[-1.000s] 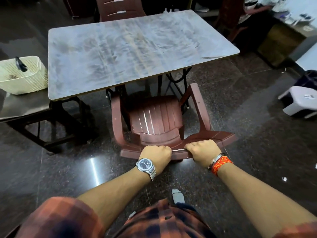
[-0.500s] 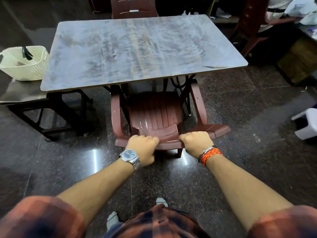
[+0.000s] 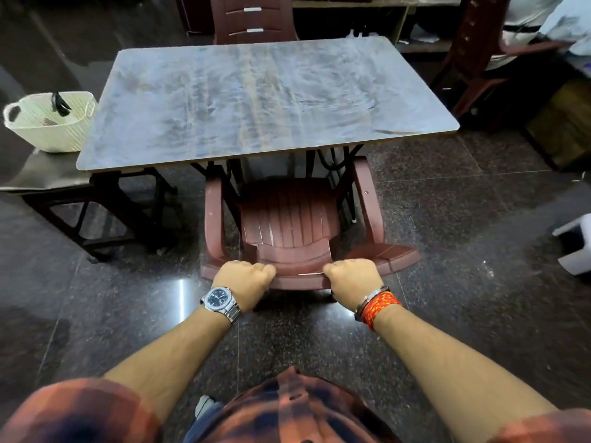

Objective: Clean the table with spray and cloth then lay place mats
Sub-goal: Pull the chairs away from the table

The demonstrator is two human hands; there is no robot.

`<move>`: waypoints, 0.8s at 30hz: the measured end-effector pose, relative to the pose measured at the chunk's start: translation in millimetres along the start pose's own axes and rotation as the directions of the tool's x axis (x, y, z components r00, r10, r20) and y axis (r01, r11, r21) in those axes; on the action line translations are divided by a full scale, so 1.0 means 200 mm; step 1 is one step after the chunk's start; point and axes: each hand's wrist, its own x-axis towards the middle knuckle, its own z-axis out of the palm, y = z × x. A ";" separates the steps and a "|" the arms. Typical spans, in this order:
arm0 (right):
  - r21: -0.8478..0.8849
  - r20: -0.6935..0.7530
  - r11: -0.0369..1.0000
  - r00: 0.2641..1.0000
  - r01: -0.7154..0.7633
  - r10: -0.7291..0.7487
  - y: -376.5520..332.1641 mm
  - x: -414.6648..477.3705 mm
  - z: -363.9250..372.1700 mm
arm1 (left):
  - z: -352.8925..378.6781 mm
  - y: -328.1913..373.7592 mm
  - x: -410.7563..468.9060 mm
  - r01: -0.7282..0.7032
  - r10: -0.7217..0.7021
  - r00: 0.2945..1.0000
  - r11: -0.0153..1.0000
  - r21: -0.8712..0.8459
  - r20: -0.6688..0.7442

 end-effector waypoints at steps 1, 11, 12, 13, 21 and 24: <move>-0.007 -0.010 1.000 1.000 -0.004 0.004 0.00 0.02 0.00 | 0.01 -0.01 0.01 0.003 -0.003 1.000 1.000 0.001 -0.028; -0.139 0.062 0.990 0.998 0.021 -0.012 0.25 0.20 -0.09 | 0.05 0.04 0.25 0.153 -0.153 0.988 0.988 0.004 0.006; -0.147 0.060 0.989 0.998 0.022 -0.013 0.25 0.23 -0.09 | 0.04 0.03 0.27 0.168 -0.168 0.983 0.986 0.008 0.073; -0.154 0.060 0.988 0.998 0.023 -0.014 0.26 0.25 -0.09 | 0.02 0.02 0.28 0.175 -0.175 0.975 0.984 0.011 0.136; -0.137 0.030 0.991 0.999 -0.007 0.011 0.27 0.41 -0.11 | -0.02 -0.11 0.40 0.253 -0.256 0.926 0.966 0.046 0.278; -0.136 0.025 0.990 0.999 -0.023 0.026 0.28 0.46 -0.10 | -0.03 -0.14 0.42 0.270 -0.268 0.918 0.962 0.035 0.294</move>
